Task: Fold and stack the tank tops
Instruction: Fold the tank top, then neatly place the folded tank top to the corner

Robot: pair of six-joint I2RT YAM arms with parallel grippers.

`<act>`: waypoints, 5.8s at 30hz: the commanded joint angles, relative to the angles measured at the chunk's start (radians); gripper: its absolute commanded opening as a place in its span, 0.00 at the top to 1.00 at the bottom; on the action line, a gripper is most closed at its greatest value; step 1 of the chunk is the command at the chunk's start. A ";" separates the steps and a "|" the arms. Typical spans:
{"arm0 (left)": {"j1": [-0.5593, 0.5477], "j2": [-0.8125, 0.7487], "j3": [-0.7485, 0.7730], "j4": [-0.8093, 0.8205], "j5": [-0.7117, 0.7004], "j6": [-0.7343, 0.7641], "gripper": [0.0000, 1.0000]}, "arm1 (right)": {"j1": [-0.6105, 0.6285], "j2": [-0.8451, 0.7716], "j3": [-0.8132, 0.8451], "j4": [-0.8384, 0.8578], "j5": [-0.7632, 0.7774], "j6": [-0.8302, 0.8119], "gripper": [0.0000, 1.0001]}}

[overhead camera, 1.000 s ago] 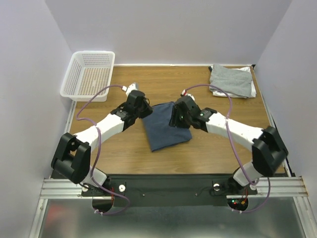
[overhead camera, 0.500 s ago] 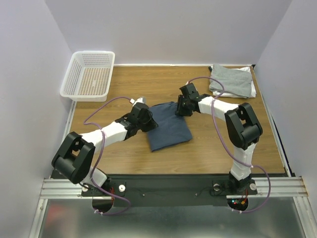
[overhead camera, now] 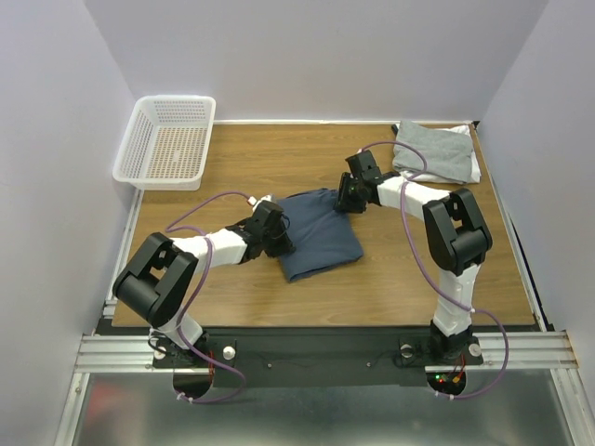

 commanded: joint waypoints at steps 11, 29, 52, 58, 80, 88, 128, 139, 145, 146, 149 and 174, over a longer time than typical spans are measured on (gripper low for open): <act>-0.004 -0.009 0.013 -0.005 0.000 0.036 1.00 | -0.008 -0.094 0.025 0.019 0.086 -0.040 0.44; -0.004 -0.019 0.047 -0.019 0.004 0.047 1.00 | 0.044 -0.080 0.061 0.015 0.027 -0.043 0.57; 0.078 0.034 0.318 -0.076 -0.053 0.169 0.78 | 0.030 -0.109 0.194 -0.096 0.140 -0.074 0.26; 0.121 0.278 0.590 -0.172 -0.053 0.280 0.80 | 0.082 -0.414 -0.187 -0.061 0.096 0.044 0.61; 0.122 0.343 0.454 -0.136 -0.164 0.141 0.89 | -0.046 -0.181 -0.241 0.081 0.002 0.064 0.64; 0.056 0.159 0.162 0.119 -0.050 -0.132 0.86 | -0.090 0.260 0.388 0.026 -0.192 -0.032 0.51; -0.149 0.224 0.216 0.062 -0.035 -0.045 1.00 | 0.032 -0.204 -0.587 0.512 -0.009 0.426 0.23; -0.149 0.185 0.207 0.055 -0.023 -0.024 1.00 | 0.024 -0.141 -0.557 0.481 0.160 0.383 0.29; -0.149 0.180 0.216 0.053 -0.001 -0.018 1.00 | 0.015 -0.167 -0.520 0.375 0.221 0.310 0.27; -0.149 0.178 0.220 0.053 0.005 -0.016 1.00 | 0.015 -0.161 -0.511 0.366 0.235 0.293 0.26; -0.149 0.172 0.234 0.053 0.016 -0.012 1.00 | 0.015 -0.109 -0.467 0.345 0.212 0.273 0.27; -0.051 -0.144 0.492 -0.230 0.001 0.186 1.00 | 0.013 -0.069 -0.059 0.045 0.505 -0.182 1.00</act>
